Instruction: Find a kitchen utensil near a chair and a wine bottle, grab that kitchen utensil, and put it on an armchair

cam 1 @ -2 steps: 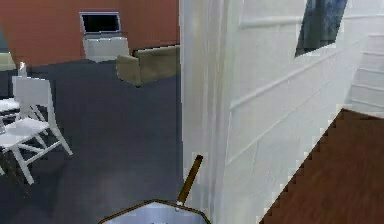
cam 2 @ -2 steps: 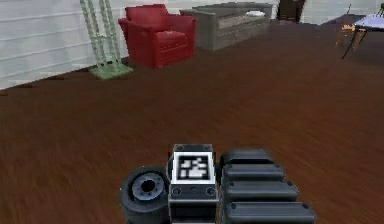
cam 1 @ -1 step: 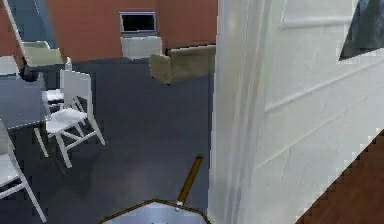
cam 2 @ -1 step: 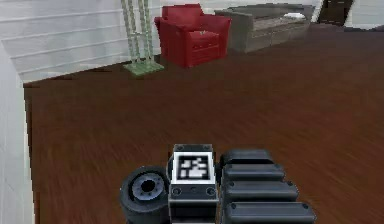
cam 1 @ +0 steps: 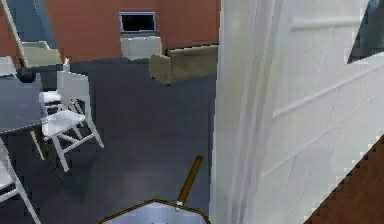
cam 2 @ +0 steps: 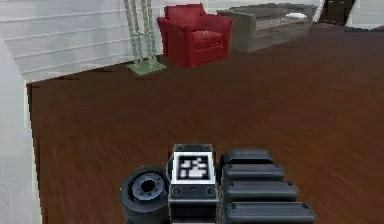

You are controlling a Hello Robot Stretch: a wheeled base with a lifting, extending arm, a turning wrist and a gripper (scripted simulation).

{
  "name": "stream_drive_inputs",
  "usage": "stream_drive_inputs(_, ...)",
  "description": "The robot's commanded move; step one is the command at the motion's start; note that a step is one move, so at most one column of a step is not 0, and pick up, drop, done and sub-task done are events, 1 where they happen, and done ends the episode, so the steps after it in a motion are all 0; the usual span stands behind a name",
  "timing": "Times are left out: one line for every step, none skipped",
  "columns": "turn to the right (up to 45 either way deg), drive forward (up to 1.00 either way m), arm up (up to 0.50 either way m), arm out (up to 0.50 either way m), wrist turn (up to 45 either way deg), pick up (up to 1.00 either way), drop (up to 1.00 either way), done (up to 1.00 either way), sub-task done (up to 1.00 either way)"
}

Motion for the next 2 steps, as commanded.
stream_drive_inputs(-33.0, 0.0, 0.0, 0.0, 0.0, 0.0, 0.0, 0.0, 0.0)
stream_drive_inputs(0.0, 0.45, 0.0, 0.0, 0.0, 0.0, 0.0, 0.0, 0.0)
